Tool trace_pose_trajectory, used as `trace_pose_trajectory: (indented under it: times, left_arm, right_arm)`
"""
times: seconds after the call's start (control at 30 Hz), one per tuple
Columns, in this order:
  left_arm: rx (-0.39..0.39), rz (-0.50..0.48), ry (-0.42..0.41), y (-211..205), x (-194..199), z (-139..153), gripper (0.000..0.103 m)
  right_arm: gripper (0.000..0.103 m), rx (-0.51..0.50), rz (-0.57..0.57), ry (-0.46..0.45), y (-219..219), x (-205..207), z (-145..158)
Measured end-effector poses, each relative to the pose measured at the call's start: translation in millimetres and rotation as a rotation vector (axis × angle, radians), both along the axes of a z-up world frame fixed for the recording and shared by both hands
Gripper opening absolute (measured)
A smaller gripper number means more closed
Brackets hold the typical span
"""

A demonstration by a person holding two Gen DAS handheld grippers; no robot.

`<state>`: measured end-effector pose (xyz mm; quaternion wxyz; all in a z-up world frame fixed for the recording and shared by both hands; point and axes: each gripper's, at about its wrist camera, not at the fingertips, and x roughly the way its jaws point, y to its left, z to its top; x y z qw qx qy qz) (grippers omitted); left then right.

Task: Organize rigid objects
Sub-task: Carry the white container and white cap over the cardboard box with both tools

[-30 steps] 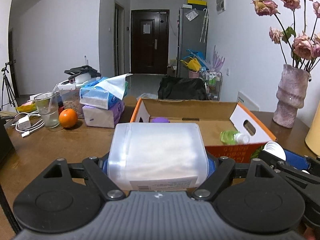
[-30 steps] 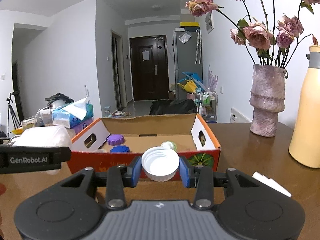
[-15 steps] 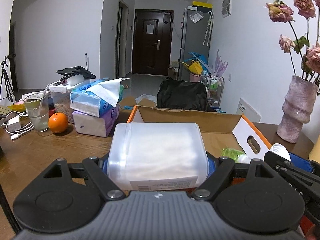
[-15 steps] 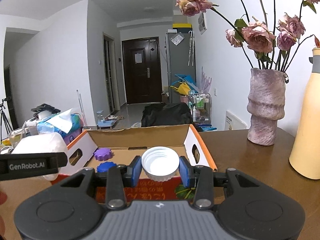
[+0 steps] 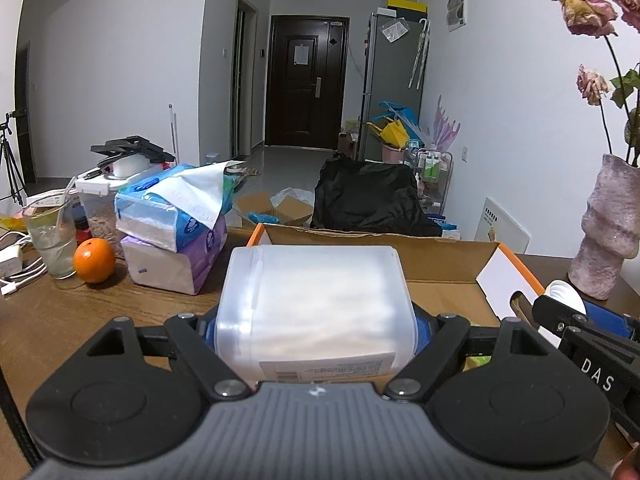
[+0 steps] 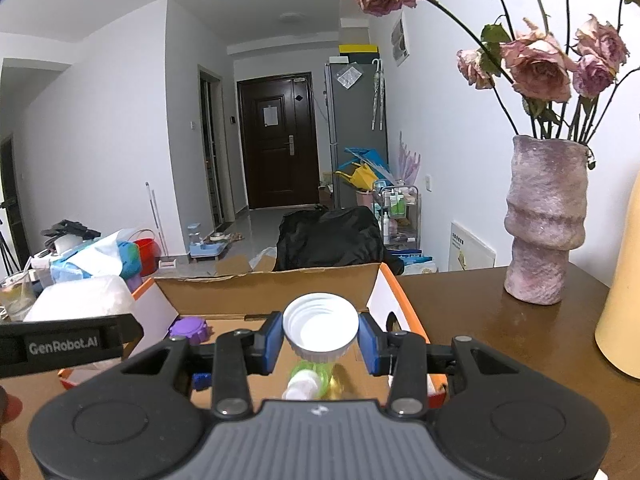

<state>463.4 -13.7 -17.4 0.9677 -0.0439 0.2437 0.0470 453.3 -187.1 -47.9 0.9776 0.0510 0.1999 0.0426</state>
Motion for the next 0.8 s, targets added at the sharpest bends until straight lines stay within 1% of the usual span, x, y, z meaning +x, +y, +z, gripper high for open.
trace_pose_trajectory:
  times: [0.33,0.8]
  left_arm:
    - [0.02,0.004,0.005,-3.7,28.1,-4.2,0.084]
    - [0.053,0.011,0.022,-6.1,60.6,-13.0,0.084]
  right_arm:
    - [0.039,-0.007,0.006,0.01,3.4,31.7,-3.6]
    - [0.039,-0.036,0.024,0.034,11.0,61.5,-10.2]
